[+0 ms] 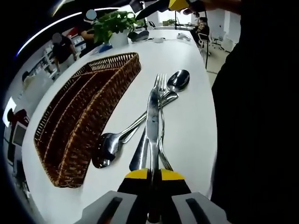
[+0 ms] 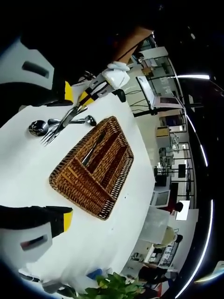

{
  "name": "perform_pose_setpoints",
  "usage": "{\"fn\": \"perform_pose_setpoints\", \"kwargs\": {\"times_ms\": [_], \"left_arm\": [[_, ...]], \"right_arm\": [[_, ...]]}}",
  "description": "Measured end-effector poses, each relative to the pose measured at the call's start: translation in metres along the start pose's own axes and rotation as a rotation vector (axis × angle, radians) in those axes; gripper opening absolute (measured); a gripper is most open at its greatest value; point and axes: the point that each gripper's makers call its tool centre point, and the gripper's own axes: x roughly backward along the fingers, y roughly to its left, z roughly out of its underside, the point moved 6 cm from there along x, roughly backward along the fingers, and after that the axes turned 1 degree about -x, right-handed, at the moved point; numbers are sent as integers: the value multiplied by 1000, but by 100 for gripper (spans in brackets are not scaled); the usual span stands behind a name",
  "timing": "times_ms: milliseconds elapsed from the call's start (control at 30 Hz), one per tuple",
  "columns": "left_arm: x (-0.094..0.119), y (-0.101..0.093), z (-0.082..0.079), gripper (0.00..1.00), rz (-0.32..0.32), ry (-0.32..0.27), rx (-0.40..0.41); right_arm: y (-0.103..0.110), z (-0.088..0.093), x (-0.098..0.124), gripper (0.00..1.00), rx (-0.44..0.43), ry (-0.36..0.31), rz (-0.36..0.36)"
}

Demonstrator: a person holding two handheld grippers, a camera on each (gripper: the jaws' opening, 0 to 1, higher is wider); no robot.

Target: Arrange the knives, forks, and spoons in their matching storage slots by inserting each utensil handle-first until every utensil is classified and aligned in the correct compartment

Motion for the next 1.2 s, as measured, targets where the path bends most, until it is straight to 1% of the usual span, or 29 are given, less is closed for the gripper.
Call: {"fn": "perform_pose_setpoints", "kwargs": {"times_ms": [33, 100, 133, 200, 467, 567, 767, 867, 1000, 1200], "left_arm": [[0, 0, 0, 3, -3, -2, -4], [-1, 1, 2, 3, -17, 6, -40], [-1, 1, 1, 3, -14, 0, -32], [-2, 1, 1, 2, -22, -2, -46], [-1, 2, 2, 1, -23, -7, -24], [-1, 4, 2, 1, -22, -18, 13], [2, 5, 1, 2, -32, -22, -6], [7, 5, -4, 2, -22, -23, -25], [11, 5, -9, 2, -20, -27, -51], [19, 10, -19, 3, -27, -42, -66]], "right_arm": [[0, 1, 0, 89, -1, 1, 0], [0, 1, 0, 89, -1, 3, 1], [0, 1, 0, 89, 0, 4, 1], [0, 1, 0, 89, 0, 4, 3], [1, 0, -1, 90, 3, -1, 1], [1, -1, -2, 90, 3, -2, 0], [1, 1, -3, 89, 5, 7, -3], [2, 1, -4, 87, 6, 12, -9], [7, 4, -9, 83, 8, 25, -34], [20, 13, -28, 76, 21, 55, -110]]}}
